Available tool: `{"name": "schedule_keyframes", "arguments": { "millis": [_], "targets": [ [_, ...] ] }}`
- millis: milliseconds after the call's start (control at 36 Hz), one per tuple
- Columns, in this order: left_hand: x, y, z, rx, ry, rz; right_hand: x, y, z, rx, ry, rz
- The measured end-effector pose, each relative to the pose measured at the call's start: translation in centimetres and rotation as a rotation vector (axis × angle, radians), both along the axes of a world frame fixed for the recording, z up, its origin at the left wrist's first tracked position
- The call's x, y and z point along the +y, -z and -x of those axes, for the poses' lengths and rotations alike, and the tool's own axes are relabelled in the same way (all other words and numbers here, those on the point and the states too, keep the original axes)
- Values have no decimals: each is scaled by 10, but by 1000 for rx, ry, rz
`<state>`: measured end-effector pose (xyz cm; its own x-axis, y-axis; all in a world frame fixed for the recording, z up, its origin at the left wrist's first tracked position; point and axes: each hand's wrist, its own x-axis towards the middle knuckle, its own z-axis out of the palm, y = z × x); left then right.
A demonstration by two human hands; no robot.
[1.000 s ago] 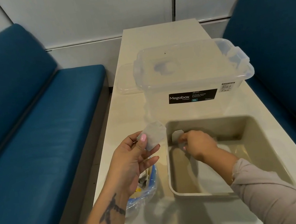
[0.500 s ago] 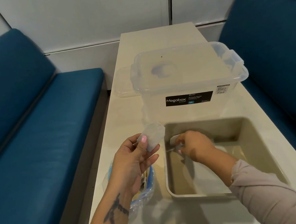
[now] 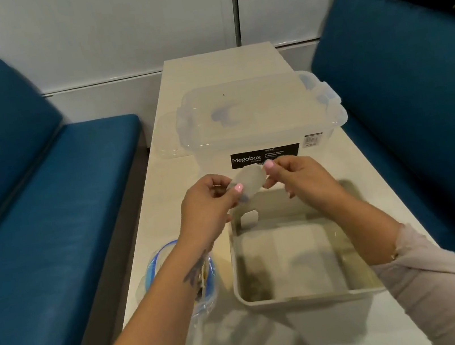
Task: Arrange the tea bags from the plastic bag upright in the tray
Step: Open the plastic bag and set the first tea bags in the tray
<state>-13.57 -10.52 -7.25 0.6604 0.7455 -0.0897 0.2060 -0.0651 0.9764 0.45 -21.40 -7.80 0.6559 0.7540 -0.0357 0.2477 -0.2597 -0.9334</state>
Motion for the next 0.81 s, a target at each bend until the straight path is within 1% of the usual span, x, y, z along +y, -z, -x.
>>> {"name": "schedule_keyframes", "arguments": {
  "millis": [56,167,222,250,306,361,417,472,528,639,694,806],
  "targets": [
    [2,0,-11,60,35,-119,-1,-1,-2,-36,26,-16],
    [5,5,-27,185,113,-261,-4,5,-7,-149,110,9],
    [7,8,-31,280,127,-398,-6,7,-9,-181,119,39],
    [9,9,-33,341,130,-506,-7,8,-9,-206,120,67],
    [11,11,-33,500,164,-765,-8,12,-11,-301,116,176],
    [13,13,-36,683,248,-975,-7,16,-12,-409,79,341],
    [14,17,-40,826,339,-1116,-4,23,-14,-481,17,471],
    [12,23,-46,923,418,-1236,-1,32,-14,-580,-50,549],
    [10,28,-50,988,483,-1323,0,41,-12,-697,-96,589],
    [9,35,-59,1051,561,-1412,2,51,-6,-853,-125,611],
    [9,37,-61,1067,577,-1453,5,55,-3,-875,-118,601],
    [8,39,-64,1063,544,-1528,10,60,-1,-832,-80,605]
  ]
}}
